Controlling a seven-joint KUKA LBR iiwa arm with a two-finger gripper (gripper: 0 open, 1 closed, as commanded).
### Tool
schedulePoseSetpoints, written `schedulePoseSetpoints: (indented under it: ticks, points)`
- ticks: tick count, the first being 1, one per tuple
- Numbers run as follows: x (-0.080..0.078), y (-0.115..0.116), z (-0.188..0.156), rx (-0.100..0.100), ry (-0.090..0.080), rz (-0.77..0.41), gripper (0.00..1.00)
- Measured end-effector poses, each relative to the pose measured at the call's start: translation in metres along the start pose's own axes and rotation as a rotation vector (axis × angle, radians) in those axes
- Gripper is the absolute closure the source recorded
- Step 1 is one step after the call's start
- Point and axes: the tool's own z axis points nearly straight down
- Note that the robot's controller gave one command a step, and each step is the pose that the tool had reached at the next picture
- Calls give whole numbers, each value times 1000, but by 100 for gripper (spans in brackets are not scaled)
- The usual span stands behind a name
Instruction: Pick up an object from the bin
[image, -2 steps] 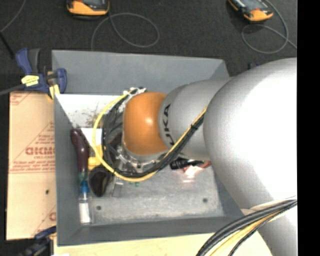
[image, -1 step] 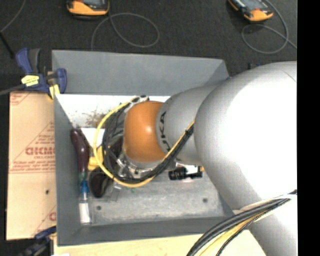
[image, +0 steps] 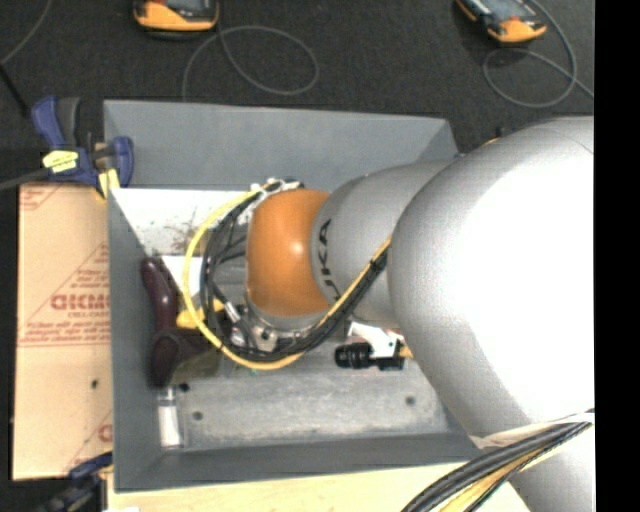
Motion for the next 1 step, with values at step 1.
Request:
schedulePoseSetpoints:
  ticks: [1]
  points:
    - [0,0,0,0,0,1,100]
